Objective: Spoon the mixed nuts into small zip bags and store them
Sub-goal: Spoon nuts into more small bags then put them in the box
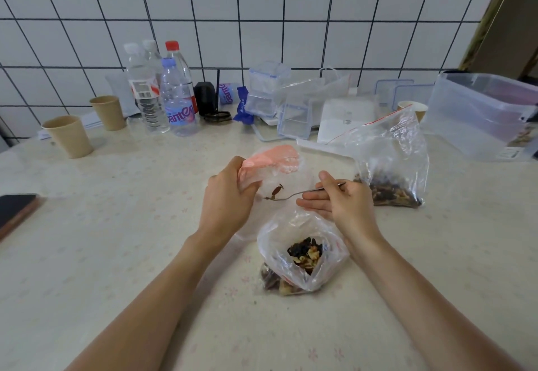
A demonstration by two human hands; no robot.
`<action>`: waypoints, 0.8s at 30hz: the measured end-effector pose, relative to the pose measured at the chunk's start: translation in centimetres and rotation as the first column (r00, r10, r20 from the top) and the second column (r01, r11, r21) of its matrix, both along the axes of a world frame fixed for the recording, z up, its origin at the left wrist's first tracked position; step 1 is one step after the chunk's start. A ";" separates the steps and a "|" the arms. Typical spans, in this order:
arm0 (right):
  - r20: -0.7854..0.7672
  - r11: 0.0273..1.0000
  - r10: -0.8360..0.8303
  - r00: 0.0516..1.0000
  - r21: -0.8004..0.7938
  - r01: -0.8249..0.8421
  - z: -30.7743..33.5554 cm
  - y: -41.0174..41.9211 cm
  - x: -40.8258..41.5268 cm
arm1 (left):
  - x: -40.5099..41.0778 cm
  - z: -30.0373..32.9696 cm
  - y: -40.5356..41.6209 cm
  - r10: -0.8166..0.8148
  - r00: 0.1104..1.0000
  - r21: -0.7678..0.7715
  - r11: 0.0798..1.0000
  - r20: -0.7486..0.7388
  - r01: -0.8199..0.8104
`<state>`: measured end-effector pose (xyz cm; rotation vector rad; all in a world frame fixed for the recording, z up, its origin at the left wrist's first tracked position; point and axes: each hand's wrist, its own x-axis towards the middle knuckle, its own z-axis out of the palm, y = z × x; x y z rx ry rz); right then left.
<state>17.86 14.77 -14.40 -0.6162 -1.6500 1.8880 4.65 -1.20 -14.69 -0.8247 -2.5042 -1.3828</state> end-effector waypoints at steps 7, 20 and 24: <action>-0.049 0.996 -0.092 0.995 -0.021 0.091 -0.1 0.0 -0.1 | 0.2 -0.2 -0.1 -0.002 0.998 -0.015 1.000 -0.064 0.001; -0.027 0.985 -0.146 0.989 0.086 0.148 -0.8 0.2 -0.4 | 0.3 -0.4 0.3 -0.065 0.998 0.013 0.998 -0.007 0.065; -0.030 0.987 -0.130 0.991 0.088 0.133 -1.0 0.2 -0.5 | 0.0 -0.7 0.3 -0.084 0.996 0.018 0.996 0.013 0.084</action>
